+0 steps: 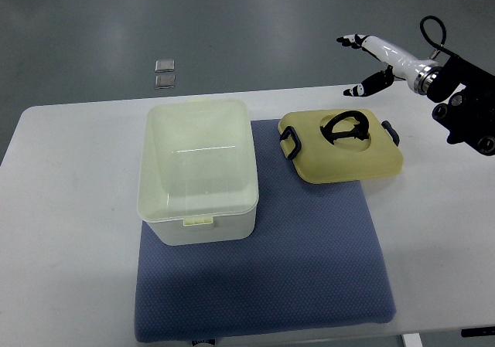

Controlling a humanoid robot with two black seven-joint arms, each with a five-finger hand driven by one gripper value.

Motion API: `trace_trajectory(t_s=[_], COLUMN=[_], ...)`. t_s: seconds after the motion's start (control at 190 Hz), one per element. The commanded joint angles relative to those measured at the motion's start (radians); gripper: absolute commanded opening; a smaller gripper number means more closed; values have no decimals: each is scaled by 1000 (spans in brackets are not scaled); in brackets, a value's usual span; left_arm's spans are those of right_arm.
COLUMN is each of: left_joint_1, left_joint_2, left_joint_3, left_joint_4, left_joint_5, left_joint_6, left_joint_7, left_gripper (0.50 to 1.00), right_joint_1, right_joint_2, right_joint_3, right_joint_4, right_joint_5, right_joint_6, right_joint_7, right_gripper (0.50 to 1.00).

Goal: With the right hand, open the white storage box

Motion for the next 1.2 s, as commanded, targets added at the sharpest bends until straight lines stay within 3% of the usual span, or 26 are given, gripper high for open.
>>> trace_trajectory(t_s=[0.0,0.184,0.446,1.197], left_joint_1=[0,0,0,0], left_joint_2=[0,0,0,0], left_joint_3=[0,0,0,0], left_joint_4=[0,0,0,0], left_joint_5=[0,-1,0,-1], left_joint_6=[0,0,0,0], left_joint_7=[0,0,0,0], left_gripper=[1000,1000,1000,1000], right_joint_1=[-8,-24,-39,-140], right_joint_2=[15,44,47,124], right_joint_3=[62,120,117,122], right_joint_4=[1,3,3,3], right_joint_5=[179,503,809,829], right_joint_6=[-14,-60,-59,-51], right_joint_7=[0,-3,-3,13], right_gripper=[899,917,919,921])
